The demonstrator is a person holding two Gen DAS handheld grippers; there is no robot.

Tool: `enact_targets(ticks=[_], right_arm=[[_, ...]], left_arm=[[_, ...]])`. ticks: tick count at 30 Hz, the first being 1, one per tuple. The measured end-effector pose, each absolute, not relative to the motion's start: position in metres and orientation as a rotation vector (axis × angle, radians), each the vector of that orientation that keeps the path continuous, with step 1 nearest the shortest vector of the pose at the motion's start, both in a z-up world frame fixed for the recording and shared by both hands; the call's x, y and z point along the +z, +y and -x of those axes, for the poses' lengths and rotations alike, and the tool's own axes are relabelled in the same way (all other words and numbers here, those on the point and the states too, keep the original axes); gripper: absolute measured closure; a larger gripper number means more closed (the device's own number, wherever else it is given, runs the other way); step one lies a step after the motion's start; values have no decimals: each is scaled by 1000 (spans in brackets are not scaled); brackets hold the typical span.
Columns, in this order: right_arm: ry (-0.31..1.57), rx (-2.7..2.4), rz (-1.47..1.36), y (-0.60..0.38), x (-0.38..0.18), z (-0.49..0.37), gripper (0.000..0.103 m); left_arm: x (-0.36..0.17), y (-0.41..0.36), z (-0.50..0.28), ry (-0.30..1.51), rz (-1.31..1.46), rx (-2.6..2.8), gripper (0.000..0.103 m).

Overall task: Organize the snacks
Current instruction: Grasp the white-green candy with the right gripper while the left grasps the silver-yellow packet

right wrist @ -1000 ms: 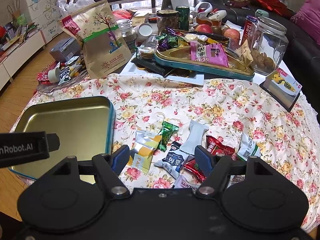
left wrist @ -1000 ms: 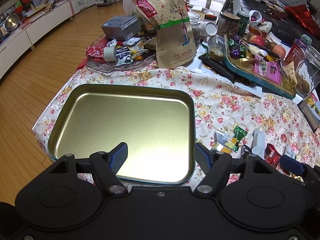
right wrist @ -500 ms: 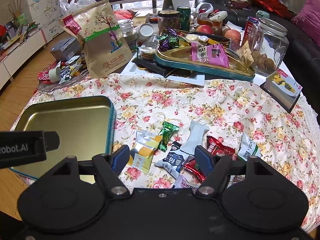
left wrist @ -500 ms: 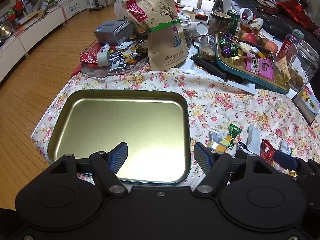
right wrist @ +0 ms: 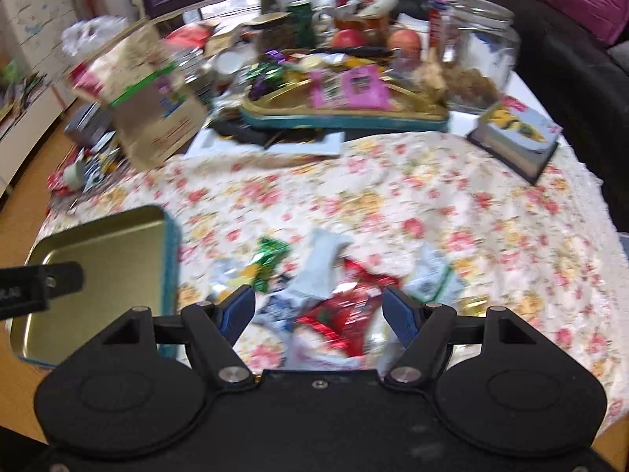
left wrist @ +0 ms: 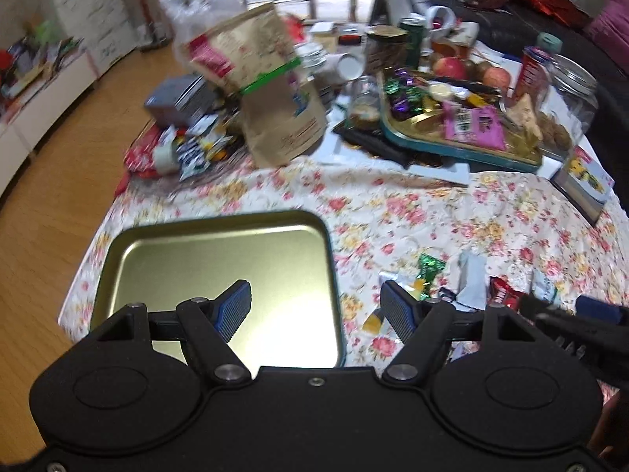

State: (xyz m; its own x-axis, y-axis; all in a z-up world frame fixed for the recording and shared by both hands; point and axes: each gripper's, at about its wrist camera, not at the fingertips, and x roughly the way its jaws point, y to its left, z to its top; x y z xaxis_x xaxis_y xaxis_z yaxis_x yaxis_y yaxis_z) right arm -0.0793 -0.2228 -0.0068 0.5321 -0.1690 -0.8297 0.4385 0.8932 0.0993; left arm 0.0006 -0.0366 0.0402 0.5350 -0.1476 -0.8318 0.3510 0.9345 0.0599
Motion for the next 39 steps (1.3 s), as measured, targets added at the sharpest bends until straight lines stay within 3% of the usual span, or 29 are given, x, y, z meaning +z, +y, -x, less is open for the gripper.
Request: enact_targets(ticks=[10, 12, 14, 25, 29, 37, 39], right_arm=[[927, -473, -463, -307, 3, 72, 31], [952, -454, -495, -319, -3, 68, 31], [985, -464, -534, -329, -14, 66, 31], [1092, -513, -638, -338, -68, 61, 33], [1125, -534, -638, -339, -82, 52, 42], [1200, -556, -683, -341, -116, 42, 42], [1185, -568, -658, -337, -118, 41, 48]], left_arm=[[35, -94, -23, 1015, -275, -422, 31], [24, -100, -25, 1039, -299, -454, 32], [12, -105, -27, 1080, -308, -453, 40], [-29, -101, -35, 1212, -302, -429, 40], [-31, -99, -42, 1216, -278, -407, 40], [-44, -106, -53, 1225, -281, -389, 40], [-51, -108, -55, 1234, -300, -378, 40]])
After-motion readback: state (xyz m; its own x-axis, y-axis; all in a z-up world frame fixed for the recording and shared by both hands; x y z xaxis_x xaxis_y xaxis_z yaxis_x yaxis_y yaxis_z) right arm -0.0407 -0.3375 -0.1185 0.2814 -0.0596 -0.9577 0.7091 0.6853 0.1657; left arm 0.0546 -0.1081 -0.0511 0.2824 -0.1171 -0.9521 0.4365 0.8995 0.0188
